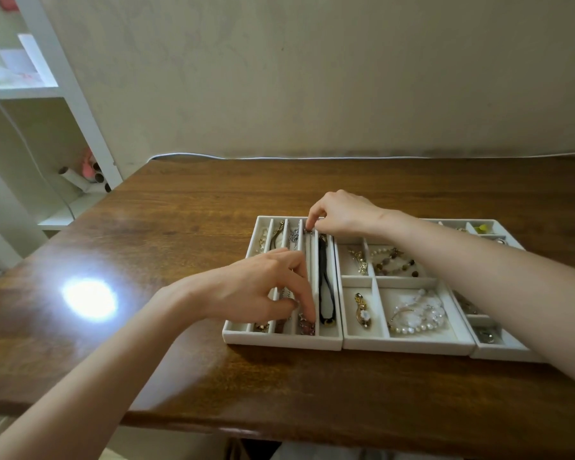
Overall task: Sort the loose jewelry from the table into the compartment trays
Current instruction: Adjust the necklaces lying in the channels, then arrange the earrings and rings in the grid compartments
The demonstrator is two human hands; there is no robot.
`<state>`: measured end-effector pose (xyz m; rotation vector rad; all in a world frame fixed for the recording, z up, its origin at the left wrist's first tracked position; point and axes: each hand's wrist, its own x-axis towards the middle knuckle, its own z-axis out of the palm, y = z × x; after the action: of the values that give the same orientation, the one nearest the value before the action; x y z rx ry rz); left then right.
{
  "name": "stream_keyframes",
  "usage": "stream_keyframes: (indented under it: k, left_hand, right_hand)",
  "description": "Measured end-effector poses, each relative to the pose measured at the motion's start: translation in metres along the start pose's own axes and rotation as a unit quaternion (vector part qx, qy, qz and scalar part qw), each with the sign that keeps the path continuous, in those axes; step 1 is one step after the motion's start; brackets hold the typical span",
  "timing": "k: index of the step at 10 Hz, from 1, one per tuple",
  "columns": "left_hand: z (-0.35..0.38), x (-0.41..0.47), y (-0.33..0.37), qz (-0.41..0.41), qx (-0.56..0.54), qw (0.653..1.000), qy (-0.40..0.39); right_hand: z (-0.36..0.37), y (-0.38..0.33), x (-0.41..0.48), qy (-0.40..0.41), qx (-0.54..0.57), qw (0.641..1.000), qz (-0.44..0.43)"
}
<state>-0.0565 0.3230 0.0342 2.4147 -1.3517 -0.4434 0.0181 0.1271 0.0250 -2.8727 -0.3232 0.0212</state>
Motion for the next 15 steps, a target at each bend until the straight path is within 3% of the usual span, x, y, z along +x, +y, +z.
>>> stream_keyframes:
  k: [2,6,8,10,13,15]
  left_hand:
    - [0.0,0.001,-0.001,-0.005,0.012,1.0,-0.025]
    - [-0.008,0.002,-0.01,-0.042,0.011,0.994,0.104]
    - [-0.005,0.003,-0.014,-0.054,0.018,0.993,0.101]
    - [-0.006,0.003,-0.02,-0.063,0.018,0.99,0.127]
    - [-0.006,0.024,-0.045,-0.143,0.048,0.956,0.253]
    - [-0.005,0.043,-0.037,-0.11,0.042,0.96,0.255]
  right_hand:
    - [0.001,0.001,0.001,-0.002,0.007,1.0,0.0]
    - [-0.006,0.004,0.004,0.039,0.02,0.999,0.013]
    - [-0.001,0.001,0.006,-0.001,0.002,1.0,0.013]
    - [-0.005,0.005,0.009,0.025,0.006,1.0,0.012]
    - [-0.019,0.017,-0.004,0.033,0.021,0.999,0.019]
    - [-0.027,0.029,-0.028,0.034,0.032,0.999,0.026]
